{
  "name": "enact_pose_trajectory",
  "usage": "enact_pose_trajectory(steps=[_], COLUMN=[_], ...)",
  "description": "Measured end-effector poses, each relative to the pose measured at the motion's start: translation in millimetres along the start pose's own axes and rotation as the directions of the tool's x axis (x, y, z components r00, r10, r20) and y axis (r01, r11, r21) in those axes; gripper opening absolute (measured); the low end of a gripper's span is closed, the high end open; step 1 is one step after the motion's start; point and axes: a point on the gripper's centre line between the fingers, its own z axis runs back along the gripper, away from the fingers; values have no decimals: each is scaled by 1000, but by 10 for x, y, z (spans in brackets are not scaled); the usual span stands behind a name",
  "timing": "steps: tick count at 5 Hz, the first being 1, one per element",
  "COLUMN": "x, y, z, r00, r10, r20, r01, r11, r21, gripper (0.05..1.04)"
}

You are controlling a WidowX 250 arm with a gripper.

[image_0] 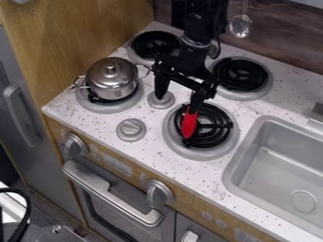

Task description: Put the lid on the right upper burner

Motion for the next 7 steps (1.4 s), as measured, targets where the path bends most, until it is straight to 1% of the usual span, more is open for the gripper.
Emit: enact_pose_trajectory(steps=[1,2,3,4,5,6,7], x=[-58,53,223,384,489,569,607], y=[-5,268,683,963,1261,1425,1498], z=[-135,-163,-121,-234,-342,-416,-439], r00=[999,999,993,982,968,969,966], r10=[-4,33,100,151,220,225,239], r20=[-44,-8,56,111,123,101,94], r01=[4,-33,-100,-150,-216,-225,-239], r11=[1000,999,995,989,975,974,971], r21=[5,6,0,-12,-46,-14,-11], gripper=[1001,1001,1001,1000,1000,1000,1000])
